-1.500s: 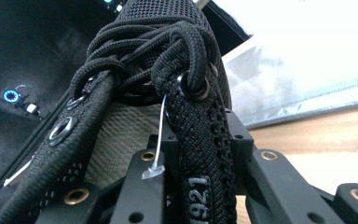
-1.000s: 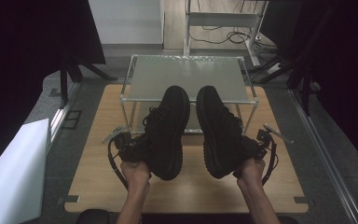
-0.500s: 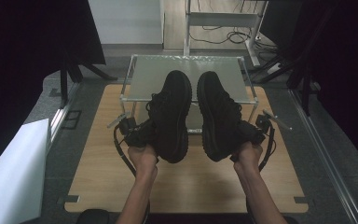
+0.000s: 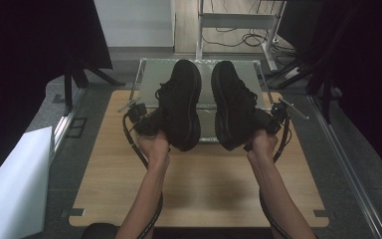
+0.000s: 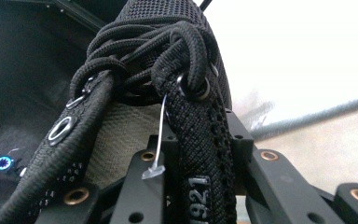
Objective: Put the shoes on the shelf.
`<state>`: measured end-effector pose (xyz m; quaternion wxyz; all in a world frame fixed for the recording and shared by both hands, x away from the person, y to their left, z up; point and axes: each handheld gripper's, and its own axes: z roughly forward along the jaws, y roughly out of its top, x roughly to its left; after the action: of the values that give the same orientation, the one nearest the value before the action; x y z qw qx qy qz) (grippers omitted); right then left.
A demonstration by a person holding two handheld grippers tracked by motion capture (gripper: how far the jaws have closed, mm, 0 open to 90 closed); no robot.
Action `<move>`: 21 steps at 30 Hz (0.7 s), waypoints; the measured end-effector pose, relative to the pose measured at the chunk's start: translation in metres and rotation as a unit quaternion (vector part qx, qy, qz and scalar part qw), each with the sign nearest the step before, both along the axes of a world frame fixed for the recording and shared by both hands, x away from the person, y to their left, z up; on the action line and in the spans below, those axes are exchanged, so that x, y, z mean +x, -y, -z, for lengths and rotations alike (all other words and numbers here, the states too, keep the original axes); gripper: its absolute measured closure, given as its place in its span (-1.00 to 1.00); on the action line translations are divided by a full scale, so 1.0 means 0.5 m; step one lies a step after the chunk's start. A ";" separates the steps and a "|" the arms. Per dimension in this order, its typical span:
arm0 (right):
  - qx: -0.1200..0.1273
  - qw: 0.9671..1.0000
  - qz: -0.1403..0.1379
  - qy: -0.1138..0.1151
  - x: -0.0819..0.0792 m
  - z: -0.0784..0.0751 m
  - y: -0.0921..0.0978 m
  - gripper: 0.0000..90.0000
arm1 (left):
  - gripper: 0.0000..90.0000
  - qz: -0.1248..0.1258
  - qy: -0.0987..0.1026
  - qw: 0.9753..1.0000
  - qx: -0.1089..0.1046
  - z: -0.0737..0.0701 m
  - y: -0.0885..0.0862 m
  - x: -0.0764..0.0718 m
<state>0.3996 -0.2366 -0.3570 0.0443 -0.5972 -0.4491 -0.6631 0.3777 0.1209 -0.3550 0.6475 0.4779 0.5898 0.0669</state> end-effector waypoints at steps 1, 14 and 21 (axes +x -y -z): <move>0.000 1.000 0.001 -0.002 0.008 0.000 -0.001 0.66 | 0.71 -0.002 -0.002 1.000 -0.001 -0.002 -0.002 0.007; -0.005 1.000 0.009 -0.025 0.093 -0.020 -0.008 0.66 | 0.68 -0.014 -0.034 0.999 0.016 -0.035 -0.011 0.098; -0.021 0.999 0.025 -0.035 0.139 -0.032 -0.015 0.66 | 0.68 -0.022 -0.061 0.998 0.019 -0.038 -0.017 0.140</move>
<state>0.4692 -0.2289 -0.3410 0.0314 -0.6317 -0.4461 -0.6332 0.4478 0.1293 -0.3362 0.5993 0.4801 0.6374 0.0630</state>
